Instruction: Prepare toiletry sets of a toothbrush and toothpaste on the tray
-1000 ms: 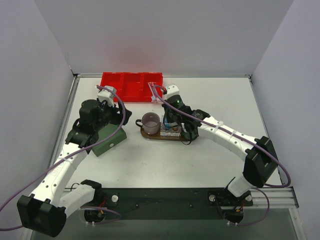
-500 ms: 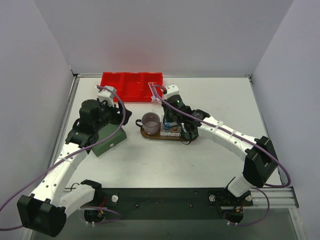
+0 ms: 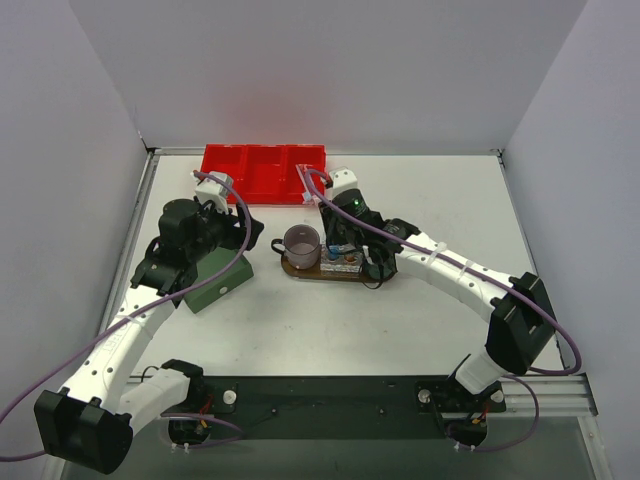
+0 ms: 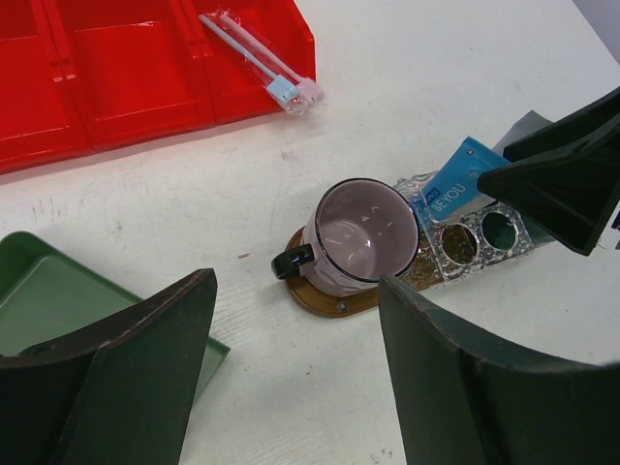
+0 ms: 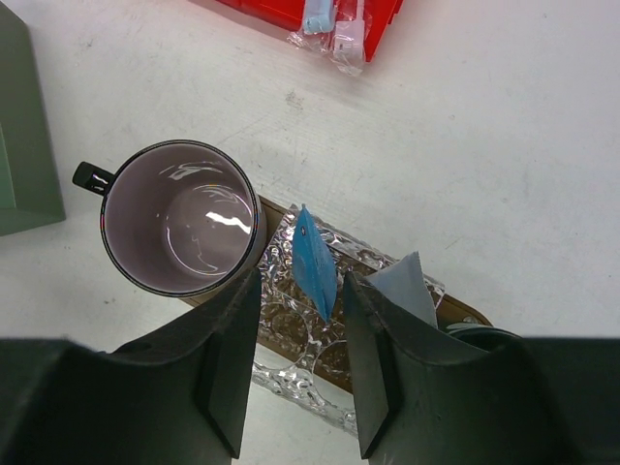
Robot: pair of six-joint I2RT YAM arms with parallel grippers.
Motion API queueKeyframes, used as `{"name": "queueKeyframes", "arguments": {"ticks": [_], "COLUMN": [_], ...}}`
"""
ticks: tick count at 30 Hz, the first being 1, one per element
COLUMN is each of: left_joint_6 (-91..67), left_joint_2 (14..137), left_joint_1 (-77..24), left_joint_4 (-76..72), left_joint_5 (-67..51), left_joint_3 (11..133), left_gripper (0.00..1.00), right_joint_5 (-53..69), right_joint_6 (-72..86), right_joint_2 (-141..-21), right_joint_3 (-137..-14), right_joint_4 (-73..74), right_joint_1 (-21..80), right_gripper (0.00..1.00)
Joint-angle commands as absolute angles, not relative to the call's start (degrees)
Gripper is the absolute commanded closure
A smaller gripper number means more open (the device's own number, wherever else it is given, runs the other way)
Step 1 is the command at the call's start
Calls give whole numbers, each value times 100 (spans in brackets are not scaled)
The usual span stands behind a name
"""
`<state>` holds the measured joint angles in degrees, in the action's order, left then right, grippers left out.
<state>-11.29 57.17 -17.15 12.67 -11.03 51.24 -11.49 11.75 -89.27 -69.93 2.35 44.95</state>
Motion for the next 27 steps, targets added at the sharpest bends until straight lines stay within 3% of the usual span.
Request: {"name": "queueKeyframes", "arguments": {"ticks": [1, 14, 27], "left_joint_6": [-1046, -1011, -1450], "left_joint_2": [5704, 5695, 6600], "left_joint_1": [-1679, -1679, -2021], "left_joint_4": [1081, 1125, 1099], "left_joint_5": [-1195, -1037, -660], "left_joint_3": [5194, 5194, 5791], "left_gripper": [22, 22, 33], "right_joint_5": [-1143, -809, -159], "right_joint_6": [1090, 1046, 1573], "right_joint_2": [-8745, -8376, -7543], "right_joint_3": [-7277, -7637, -7603], "right_joint_4": [228, 536, 888], "right_joint_1": [4535, 4685, 4000], "right_gripper": [64, 46, 43]}}
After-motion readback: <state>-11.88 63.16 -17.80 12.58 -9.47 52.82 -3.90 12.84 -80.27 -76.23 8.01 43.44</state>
